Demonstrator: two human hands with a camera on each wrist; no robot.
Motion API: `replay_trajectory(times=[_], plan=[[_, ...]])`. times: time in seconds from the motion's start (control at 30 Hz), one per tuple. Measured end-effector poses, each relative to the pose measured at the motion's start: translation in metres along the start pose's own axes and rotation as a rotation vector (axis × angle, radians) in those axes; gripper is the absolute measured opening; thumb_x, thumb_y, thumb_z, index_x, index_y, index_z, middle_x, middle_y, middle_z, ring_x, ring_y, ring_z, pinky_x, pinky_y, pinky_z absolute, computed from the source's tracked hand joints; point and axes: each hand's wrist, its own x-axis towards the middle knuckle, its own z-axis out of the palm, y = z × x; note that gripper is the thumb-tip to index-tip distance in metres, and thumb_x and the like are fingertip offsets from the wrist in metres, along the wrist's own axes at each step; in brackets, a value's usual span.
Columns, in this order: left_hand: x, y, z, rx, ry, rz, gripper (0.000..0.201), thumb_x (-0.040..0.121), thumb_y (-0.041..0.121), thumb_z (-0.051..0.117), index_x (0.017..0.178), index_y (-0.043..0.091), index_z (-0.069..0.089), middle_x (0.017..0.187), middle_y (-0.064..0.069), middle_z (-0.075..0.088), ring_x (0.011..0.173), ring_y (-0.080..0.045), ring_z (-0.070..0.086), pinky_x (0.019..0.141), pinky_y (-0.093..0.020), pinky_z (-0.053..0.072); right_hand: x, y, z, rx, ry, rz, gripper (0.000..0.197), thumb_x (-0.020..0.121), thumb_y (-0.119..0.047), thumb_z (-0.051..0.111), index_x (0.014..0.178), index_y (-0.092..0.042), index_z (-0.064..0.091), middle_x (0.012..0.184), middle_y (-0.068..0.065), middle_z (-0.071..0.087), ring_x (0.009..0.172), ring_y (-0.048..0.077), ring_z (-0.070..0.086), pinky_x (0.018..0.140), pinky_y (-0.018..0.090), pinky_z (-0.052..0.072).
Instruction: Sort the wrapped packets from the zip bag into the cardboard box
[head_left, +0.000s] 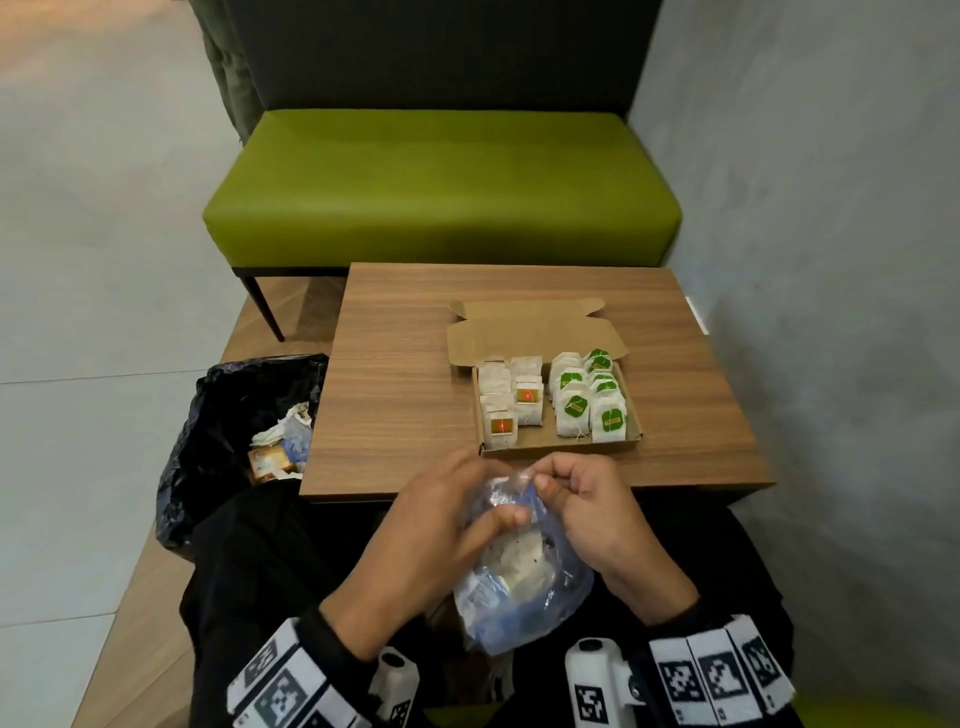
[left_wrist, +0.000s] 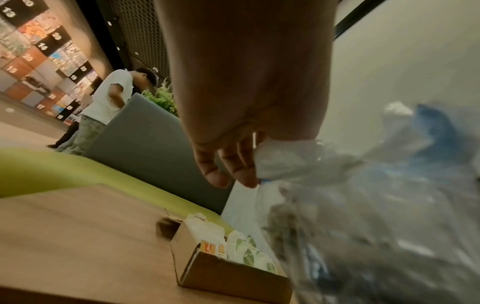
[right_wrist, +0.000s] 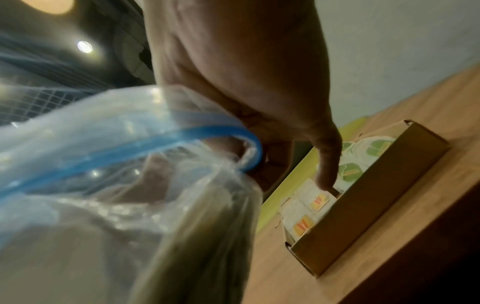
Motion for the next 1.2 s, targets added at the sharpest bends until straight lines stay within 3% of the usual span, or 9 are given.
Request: replay_trajectory(times=[0.13, 0.27, 0.4, 0.5, 0.6, 0.73, 0.93, 1.07, 1.2], plan=[[0.005, -0.002, 0.001, 0.102, 0.122, -0.001, 0.027, 0.089, 0.052, 0.055, 0.078, 0.028, 0.059, 0.073, 0.015, 0.057, 0.069, -0.003, 0.053, 0.061, -0.02, 0.041, 0.0, 0.001, 0.003, -0.013, 0.005, -0.029, 0.011, 0.097, -0.02, 0.06, 0.096, -0.018, 0.071, 0.092, 0.004, 0.074, 0.089, 0.013, 0.068, 0.087, 0.038, 0.057], [0.008, -0.002, 0.004, 0.18, 0.274, -0.099, 0.032, 0.093, 0.047, 0.052, 0.076, 0.021, 0.058, 0.069, 0.009, 0.056, 0.062, -0.01, 0.054, 0.057, -0.035, 0.047, -0.009, 0.0, -0.001, -0.304, 0.054, -0.04, 0.052, 0.074, -0.046, 0.08, 0.118, -0.036, 0.057, 0.101, -0.012, 0.061, 0.09, 0.005, 0.061, 0.082, 0.029, 0.056], [0.008, -0.005, -0.002, 0.155, 0.339, -0.148, 0.028, 0.094, 0.044, 0.055, 0.079, 0.023, 0.063, 0.065, 0.01, 0.061, 0.057, -0.009, 0.058, 0.059, -0.038, 0.05, -0.01, -0.004, -0.009, -0.291, 0.082, -0.093, 0.027, 0.088, -0.018, 0.072, 0.11, -0.028, 0.06, 0.083, -0.005, 0.071, 0.074, 0.002, 0.067, 0.064, 0.024, 0.055], [0.007, -0.006, -0.006, 0.102, 0.349, -0.169, 0.015, 0.095, 0.037, 0.057, 0.09, 0.025, 0.064, 0.063, 0.012, 0.062, 0.056, -0.004, 0.059, 0.055, -0.034, 0.05, -0.009, -0.004, -0.019, -0.213, 0.058, -0.111, 0.022, 0.092, -0.009, 0.066, 0.099, -0.027, 0.055, 0.078, -0.004, 0.075, 0.072, 0.009, 0.072, 0.067, 0.033, 0.058], [0.004, 0.001, -0.008, 0.129, 0.238, -0.102, 0.018, 0.098, 0.026, 0.054, 0.112, 0.032, 0.044, 0.085, 0.012, 0.061, 0.059, -0.005, 0.058, 0.056, -0.028, 0.048, -0.011, -0.007, -0.019, -0.319, 0.062, -0.235, 0.028, 0.091, -0.005, 0.064, 0.086, -0.029, 0.051, 0.073, -0.003, 0.07, 0.066, 0.016, 0.068, 0.063, 0.04, 0.057], [0.0, -0.005, -0.013, 0.346, -0.005, 0.057, 0.039, 0.081, 0.001, 0.064, 0.102, 0.03, 0.047, 0.143, 0.002, 0.034, 0.063, -0.012, 0.059, 0.046, -0.03, 0.05, -0.008, -0.01, -0.014, -0.475, 0.069, -0.397, 0.029, 0.086, -0.002, 0.052, 0.077, -0.028, 0.059, 0.077, -0.012, 0.067, 0.074, 0.009, 0.066, 0.067, 0.044, 0.055], [-0.001, -0.003, -0.012, 0.356, -0.006, 0.014, 0.053, 0.085, 0.003, 0.063, 0.128, 0.032, 0.051, 0.144, -0.014, 0.044, 0.088, -0.028, 0.069, 0.073, -0.036, 0.056, -0.008, -0.02, -0.007, -0.747, 0.046, -0.353, 0.024, 0.094, -0.023, 0.057, 0.105, -0.035, 0.075, 0.129, -0.019, 0.062, 0.118, -0.001, 0.052, 0.114, 0.046, 0.029], [-0.003, 0.005, -0.011, 0.331, 0.035, 0.008, 0.049, 0.082, 0.005, 0.069, 0.127, 0.021, 0.058, 0.137, -0.019, 0.052, 0.081, -0.029, 0.071, 0.063, -0.032, 0.057, -0.011, -0.033, 0.003, -1.034, -0.004, -0.196, 0.045, 0.092, -0.06, 0.048, 0.131, -0.04, 0.059, 0.154, -0.017, 0.036, 0.139, 0.011, 0.033, 0.118, 0.054, 0.013], [-0.003, 0.009, -0.008, 0.316, 0.056, -0.027, 0.046, 0.082, 0.005, 0.07, 0.126, 0.016, 0.063, 0.134, -0.022, 0.054, 0.074, -0.028, 0.07, 0.057, -0.031, 0.055, -0.01, -0.04, 0.013, -1.079, 0.018, -0.143, 0.049, 0.089, -0.064, 0.051, 0.131, -0.039, 0.059, 0.161, -0.012, 0.023, 0.144, 0.015, 0.021, 0.118, 0.06, 0.009]])
